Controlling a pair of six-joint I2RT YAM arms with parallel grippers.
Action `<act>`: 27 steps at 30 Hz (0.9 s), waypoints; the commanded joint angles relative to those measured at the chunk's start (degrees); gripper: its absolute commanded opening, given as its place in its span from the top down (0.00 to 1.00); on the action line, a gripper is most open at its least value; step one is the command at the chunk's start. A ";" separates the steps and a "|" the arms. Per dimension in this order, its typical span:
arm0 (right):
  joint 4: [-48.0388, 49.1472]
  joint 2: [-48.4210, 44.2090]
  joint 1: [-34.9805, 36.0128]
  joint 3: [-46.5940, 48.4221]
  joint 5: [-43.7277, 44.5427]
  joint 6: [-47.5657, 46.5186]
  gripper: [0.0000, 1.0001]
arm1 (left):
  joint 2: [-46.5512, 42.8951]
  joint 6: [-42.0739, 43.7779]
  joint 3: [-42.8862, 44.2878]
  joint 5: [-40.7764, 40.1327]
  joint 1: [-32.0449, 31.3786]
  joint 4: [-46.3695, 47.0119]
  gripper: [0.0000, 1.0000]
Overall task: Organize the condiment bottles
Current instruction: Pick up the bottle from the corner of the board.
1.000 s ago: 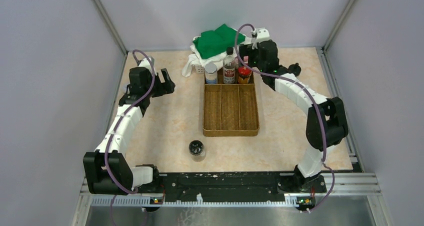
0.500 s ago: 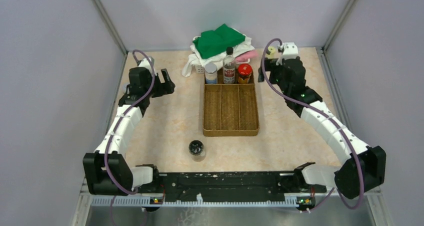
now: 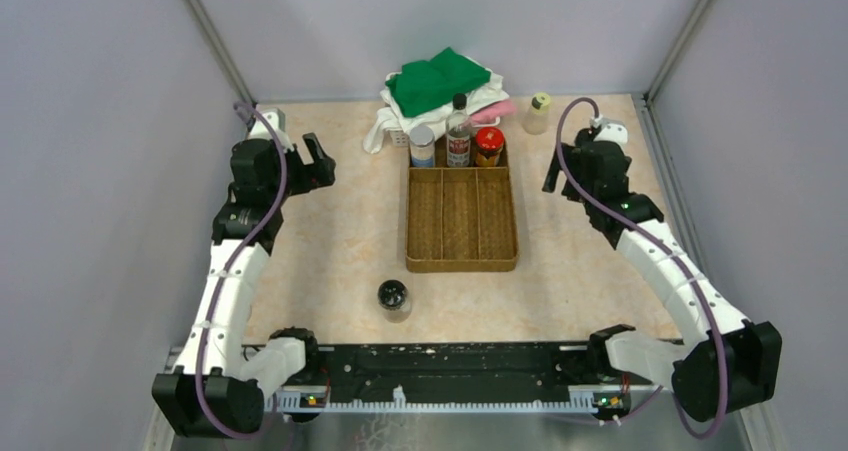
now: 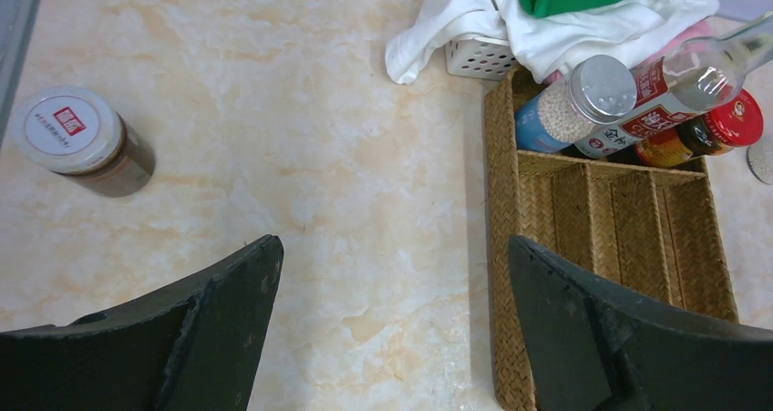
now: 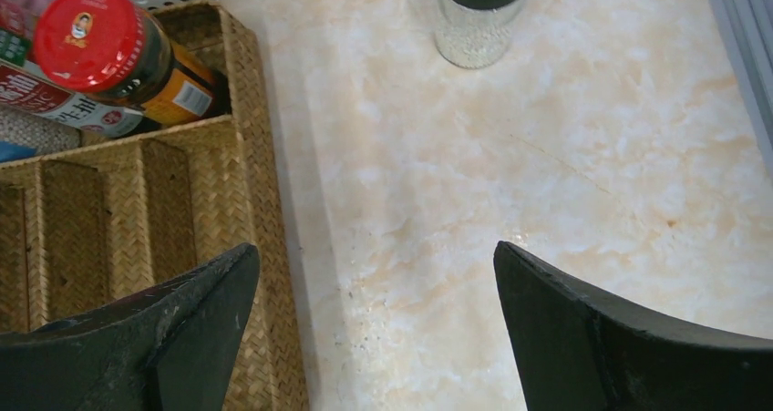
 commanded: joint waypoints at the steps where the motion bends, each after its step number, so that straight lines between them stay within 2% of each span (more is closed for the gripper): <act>1: -2.67 -3.63 -1.89 0.81 1.88 2.97 0.01 | -2.13 0.05 2.81 -2.41 0.34 -4.48 0.01; 9: -4.87 -5.07 -4.80 0.44 -2.72 3.34 0.01 | -7.32 -1.40 6.95 -4.10 0.39 -13.54 0.01; 14: -2.13 -6.16 -4.80 -2.37 -9.42 1.64 0.02 | -9.13 -4.99 9.12 -1.73 0.39 -19.01 0.01; 17: -0.11 -6.15 -4.80 -4.02 -12.78 0.99 0.03 | -9.00 -5.38 9.20 -3.86 0.37 -23.32 0.01; 22: -0.01 -2.42 -4.73 -3.02 -17.90 0.66 0.05 | -10.58 -8.97 5.21 -15.54 0.40 -24.79 0.01; 24: 0.04 -0.82 -4.48 -2.04 -20.63 0.82 0.06 | -8.92 -12.18 5.45 -22.80 0.36 -26.99 0.01; 27: -0.59 1.77 -2.96 -0.14 -21.35 0.48 0.07 | -1.79 -21.88 9.73 -36.45 0.37 -37.37 0.01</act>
